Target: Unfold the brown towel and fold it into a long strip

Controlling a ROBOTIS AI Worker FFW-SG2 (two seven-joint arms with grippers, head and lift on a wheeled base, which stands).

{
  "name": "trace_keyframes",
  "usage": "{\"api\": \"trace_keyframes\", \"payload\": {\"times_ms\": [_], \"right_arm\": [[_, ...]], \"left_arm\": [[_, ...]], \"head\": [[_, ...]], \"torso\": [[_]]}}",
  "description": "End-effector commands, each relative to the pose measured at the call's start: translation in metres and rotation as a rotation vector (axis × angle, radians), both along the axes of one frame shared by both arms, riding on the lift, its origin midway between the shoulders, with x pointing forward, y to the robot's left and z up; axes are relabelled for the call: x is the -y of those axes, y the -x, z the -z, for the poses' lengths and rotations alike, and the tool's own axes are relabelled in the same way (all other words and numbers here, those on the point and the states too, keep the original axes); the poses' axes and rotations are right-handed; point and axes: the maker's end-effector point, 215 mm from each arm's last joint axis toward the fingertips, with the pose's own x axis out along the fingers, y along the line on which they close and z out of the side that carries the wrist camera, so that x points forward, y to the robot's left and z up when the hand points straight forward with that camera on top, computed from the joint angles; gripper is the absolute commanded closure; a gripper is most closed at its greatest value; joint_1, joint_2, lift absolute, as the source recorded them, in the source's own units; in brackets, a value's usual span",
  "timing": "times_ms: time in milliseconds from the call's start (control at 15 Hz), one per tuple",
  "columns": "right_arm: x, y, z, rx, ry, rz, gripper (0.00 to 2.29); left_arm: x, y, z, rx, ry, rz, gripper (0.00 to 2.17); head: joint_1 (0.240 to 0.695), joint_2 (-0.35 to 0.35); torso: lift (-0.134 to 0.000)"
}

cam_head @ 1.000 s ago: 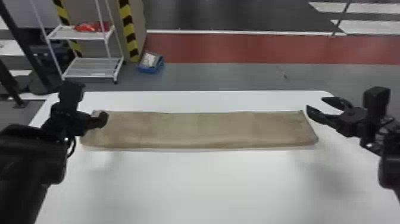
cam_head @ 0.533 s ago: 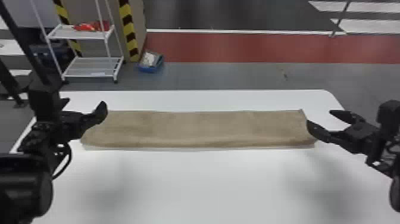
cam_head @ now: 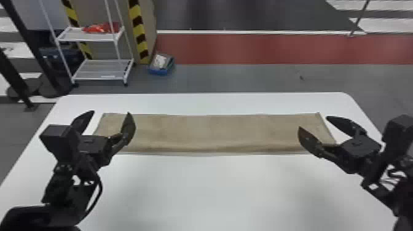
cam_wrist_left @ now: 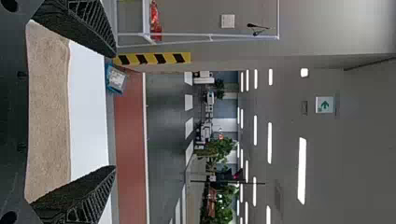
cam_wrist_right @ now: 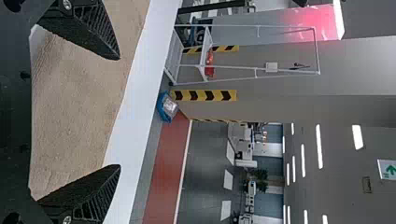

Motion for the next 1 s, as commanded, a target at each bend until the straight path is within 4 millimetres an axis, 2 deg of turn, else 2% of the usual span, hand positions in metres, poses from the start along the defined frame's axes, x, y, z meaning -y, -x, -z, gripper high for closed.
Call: {"api": "trace_keyframes", "payload": {"times_ms": [0,267,467,933], "right_arm": [[-0.028,0.016,0.001,0.019,-0.024,-0.005,0.07],[-0.044,0.038,0.009,0.036,-0.073,0.043,0.08],[-0.051,0.051,-0.007,0.099,-0.125,0.08,0.08],[-0.061,0.058,-0.018,0.142,-0.146,0.134,0.08]], "left_arm": [[0.015,0.011,0.009,-0.006,0.016,0.01,0.03],[0.016,0.019,0.014,-0.009,0.017,-0.01,0.03],[0.017,0.027,0.016,-0.014,0.017,-0.014,0.03],[0.025,0.043,0.012,-0.007,0.018,0.0,0.03]], "head": [[0.695,0.007],[0.695,0.031],[0.695,0.041],[0.695,0.051]], "torso": [[-0.117],[-0.117],[-0.117],[-0.117]]}}
